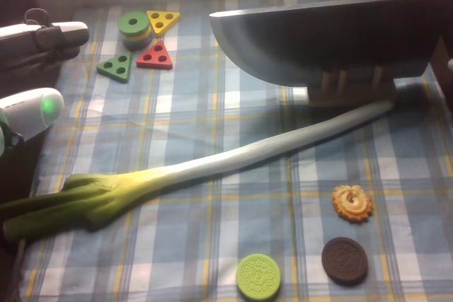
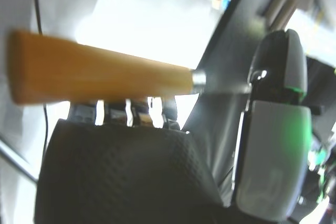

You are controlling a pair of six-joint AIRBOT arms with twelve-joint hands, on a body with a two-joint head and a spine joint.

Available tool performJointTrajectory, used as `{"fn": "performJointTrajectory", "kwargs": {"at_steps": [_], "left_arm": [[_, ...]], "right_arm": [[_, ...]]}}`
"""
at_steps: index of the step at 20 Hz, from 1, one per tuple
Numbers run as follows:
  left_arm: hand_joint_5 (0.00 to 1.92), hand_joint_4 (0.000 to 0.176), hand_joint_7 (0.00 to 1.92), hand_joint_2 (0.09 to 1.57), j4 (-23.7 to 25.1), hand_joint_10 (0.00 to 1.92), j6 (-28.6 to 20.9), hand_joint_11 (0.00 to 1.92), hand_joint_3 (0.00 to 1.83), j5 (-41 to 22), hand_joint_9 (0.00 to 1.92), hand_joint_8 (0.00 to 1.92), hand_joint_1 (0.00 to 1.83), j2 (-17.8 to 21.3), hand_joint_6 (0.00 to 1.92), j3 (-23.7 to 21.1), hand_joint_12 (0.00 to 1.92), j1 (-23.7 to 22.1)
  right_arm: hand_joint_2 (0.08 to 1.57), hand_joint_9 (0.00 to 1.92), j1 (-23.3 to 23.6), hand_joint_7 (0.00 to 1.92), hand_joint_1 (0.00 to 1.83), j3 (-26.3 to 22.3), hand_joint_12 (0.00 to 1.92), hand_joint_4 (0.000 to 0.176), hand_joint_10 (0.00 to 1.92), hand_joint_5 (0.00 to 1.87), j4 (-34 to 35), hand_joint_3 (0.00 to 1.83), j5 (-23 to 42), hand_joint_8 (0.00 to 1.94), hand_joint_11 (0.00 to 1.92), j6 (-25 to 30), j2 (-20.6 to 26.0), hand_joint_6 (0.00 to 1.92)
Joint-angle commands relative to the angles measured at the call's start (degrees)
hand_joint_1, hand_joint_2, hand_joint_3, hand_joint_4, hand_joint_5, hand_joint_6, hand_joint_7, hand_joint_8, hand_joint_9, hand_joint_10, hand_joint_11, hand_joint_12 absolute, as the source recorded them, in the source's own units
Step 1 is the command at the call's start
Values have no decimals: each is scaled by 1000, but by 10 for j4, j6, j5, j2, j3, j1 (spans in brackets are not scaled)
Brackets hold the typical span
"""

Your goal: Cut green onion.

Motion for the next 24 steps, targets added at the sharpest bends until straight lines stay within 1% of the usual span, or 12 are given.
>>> {"fn": "performJointTrajectory", "kwargs": {"at_steps": [1,9,11,12,15,17,18,19,20,21,23,24], "left_arm": [[373,43,455,1410,-6,1,-6,152,0,-69,383,5,535,-2,1,4,367,-5],[434,37,541,1395,-4,1,-19,83,1,-68,441,2,608,-5,3,6,679,-5],[454,28,558,1390,-4,2,-25,81,0,-68,448,4,642,-7,3,8,678,-5],[445,23,539,1392,-4,4,-28,96,0,-67,460,1,635,-9,4,9,677,-5],[435,21,519,1402,-4,3,-33,93,4,-65,461,0,613,-9,0,11,675,-5],[436,23,524,1404,-3,3,-35,91,4,-65,463,3,613,-9,0,11,675,-5],[438,21,544,1400,-3,5,-36,76,0,-65,464,8,642,-9,1,11,673,-5],[438,21,544,1400,-3,5,-36,76,0,-65,464,8,642,-9,1,11,673,-5],[433,25,551,1404,-3,5,-37,77,2,-65,470,7,618,-10,1,11,673,-5],[443,21,553,1405,-3,7,-38,81,2,-65,475,7,613,-10,6,12,674,-5],[444,24,556,1412,-3,8,-40,90,3,-66,488,5,581,-11,3,12,678,-5],[444,24,556,1412,-3,8,-42,90,3,-66,488,5,581,-11,3,12,678,-5]], "right_arm": [[833,8,9,79,846,5,0,176,3,78,7,0,45,7,0,-6,5,3],[873,246,27,349,964,24,11,93,7,255,7,1,4,9,26,-24,-7,8],[895,314,28,435,900,24,58,52,6,386,7,2,4,5,120,-24,-8,9],[928,501,30,601,866,23,173,22,15,605,7,2,4,10,330,-24,-9,13],[1004,567,30,687,788,22,543,5,2,738,7,0,7,5,235,-24,-12,10],[1081,623,30,753,745,22,838,0,5,837,7,5,8,4,162,-24,-12,6],[1173,796,30,908,906,21,1038,136,11,854,7,0,8,7,238,-24,-12,939],[1173,796,30,908,906,21,1038,136,11,854,7,0,8,7,238,-24,-12,939],[1204,840,30,947,911,21,1073,168,17,794,7,5,9,11,280,-24,-12,1210],[1212,869,30,961,914,21,1097,174,25,782,7,5,9,13,334,-24,-12,1266],[1219,934,30,1004,951,21,1131,109,40,786,7,0,9,20,414,-24,-12,1276],[1219,934,30,1004,951,21,1131,109,40,786,7,0,9,20,414,-24,-12,1276]]}}
